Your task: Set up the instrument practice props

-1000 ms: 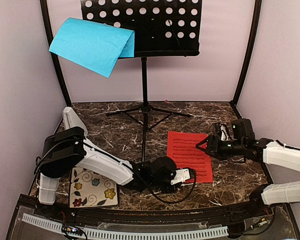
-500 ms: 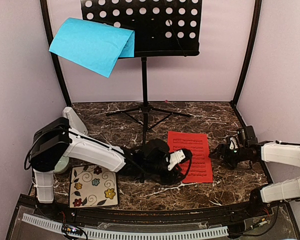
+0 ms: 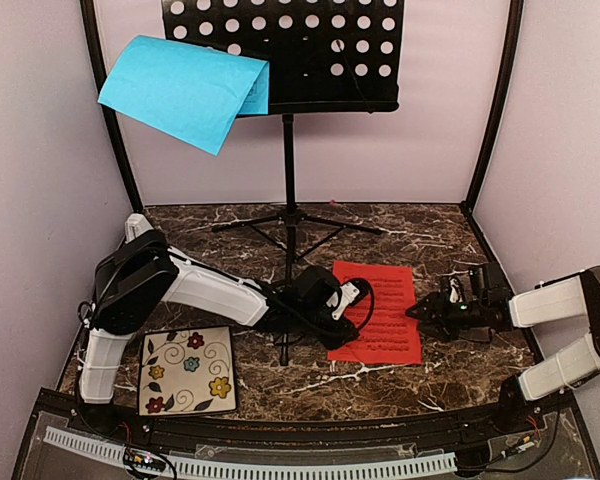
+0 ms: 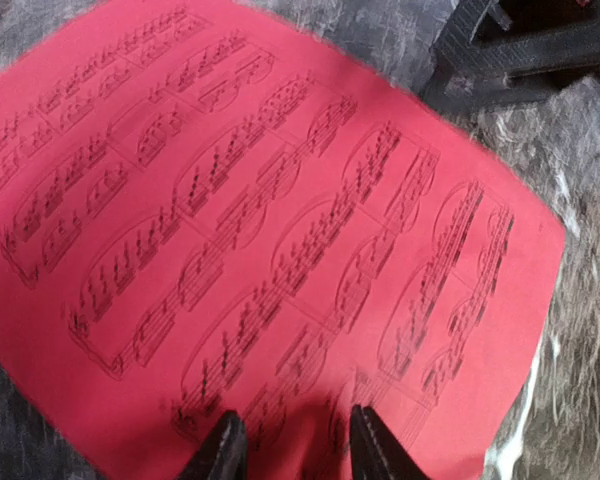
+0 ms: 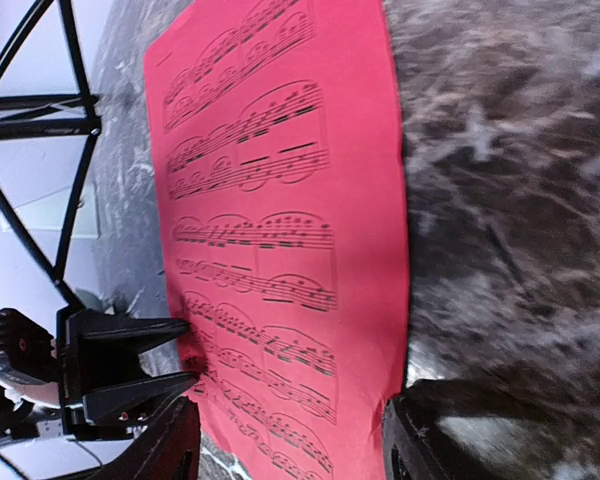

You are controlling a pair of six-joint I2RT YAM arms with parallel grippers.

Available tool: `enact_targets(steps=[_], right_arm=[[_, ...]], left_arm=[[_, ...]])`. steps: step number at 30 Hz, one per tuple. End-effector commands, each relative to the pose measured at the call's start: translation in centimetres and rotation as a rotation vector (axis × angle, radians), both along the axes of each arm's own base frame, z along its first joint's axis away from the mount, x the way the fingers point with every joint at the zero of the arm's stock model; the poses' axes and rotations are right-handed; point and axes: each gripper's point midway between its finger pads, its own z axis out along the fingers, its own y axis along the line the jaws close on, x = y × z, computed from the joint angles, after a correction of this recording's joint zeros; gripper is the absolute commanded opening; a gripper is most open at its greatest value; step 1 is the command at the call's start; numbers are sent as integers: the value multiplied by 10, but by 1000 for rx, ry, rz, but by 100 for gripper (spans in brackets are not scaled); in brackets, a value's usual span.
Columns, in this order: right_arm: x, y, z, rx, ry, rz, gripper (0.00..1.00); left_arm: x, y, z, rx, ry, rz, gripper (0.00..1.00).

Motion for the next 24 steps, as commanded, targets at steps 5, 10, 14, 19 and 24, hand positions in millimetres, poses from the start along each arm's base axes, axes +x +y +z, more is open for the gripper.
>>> enact_targets(steps=[5, 10, 14, 19, 24], right_arm=[[-8, 19, 16, 175, -13, 16, 62], [0, 25, 40, 206, -96, 44, 60], [5, 7, 20, 37, -27, -12, 60], [-3, -30, 9, -205, 26, -100, 68], [-13, -26, -13, -200, 89, -78, 68]], left_arm=[[-6, -4, -24, 49, 55, -19, 36], [-8, -3, -29, 52, 60, -25, 36], [-9, -3, -31, 53, 65, -31, 35], [-9, -5, -29, 46, 63, -34, 35], [-8, -6, -27, 36, 56, -37, 35]])
